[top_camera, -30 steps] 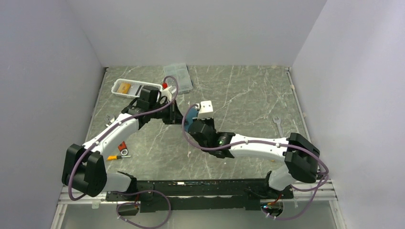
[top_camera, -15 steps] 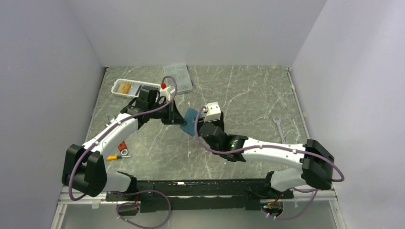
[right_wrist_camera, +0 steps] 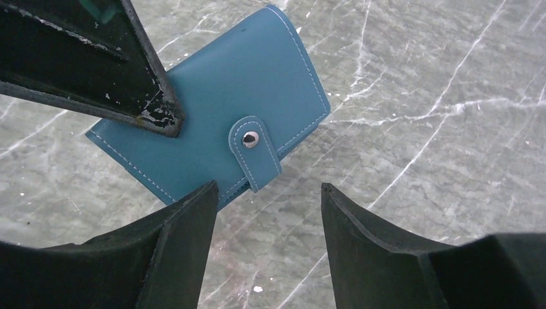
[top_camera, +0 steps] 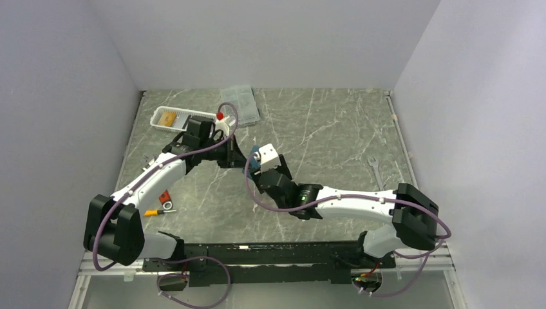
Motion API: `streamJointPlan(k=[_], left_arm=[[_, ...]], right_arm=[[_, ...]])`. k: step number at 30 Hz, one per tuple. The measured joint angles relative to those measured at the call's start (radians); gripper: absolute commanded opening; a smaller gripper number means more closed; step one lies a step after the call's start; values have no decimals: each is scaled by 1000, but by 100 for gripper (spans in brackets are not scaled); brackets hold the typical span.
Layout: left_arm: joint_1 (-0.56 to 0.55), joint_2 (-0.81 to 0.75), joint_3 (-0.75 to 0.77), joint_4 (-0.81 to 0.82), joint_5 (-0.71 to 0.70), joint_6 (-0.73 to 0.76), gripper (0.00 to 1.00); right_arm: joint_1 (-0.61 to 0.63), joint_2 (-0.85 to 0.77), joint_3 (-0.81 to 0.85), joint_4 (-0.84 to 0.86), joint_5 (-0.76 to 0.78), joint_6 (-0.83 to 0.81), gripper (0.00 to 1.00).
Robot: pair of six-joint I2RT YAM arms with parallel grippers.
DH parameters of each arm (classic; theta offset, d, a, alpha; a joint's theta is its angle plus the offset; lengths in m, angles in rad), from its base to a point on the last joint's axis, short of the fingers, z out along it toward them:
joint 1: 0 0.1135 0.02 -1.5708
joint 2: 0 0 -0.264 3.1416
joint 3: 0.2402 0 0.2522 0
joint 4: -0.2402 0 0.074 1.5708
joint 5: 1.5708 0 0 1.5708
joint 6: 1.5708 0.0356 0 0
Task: Put the credit cards into the card holder
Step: Open the card holder.
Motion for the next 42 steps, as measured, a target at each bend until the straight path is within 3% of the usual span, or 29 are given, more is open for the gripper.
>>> streamJointPlan(k=[11,19,22,24,34,42], left_arm=[[9,6,0,9,1,-22,0],[18,6,0,48,5,-46,0],[22,6,0,50,14,-50,0],[25,7,0,52,18,-52,0],[36,10,0,90,19,-71,0],[37,10,0,106,18,-76,0]], right_arm=[[11,121,42,96,119,-161,35],[32,171,42,226,197,-306,22],[43,192,42,264,217,-341,6],[51,210,42,293,227,-356,0],[42,257,90,335,329,-333,0],[3,233,120,287,361,-168,0]])
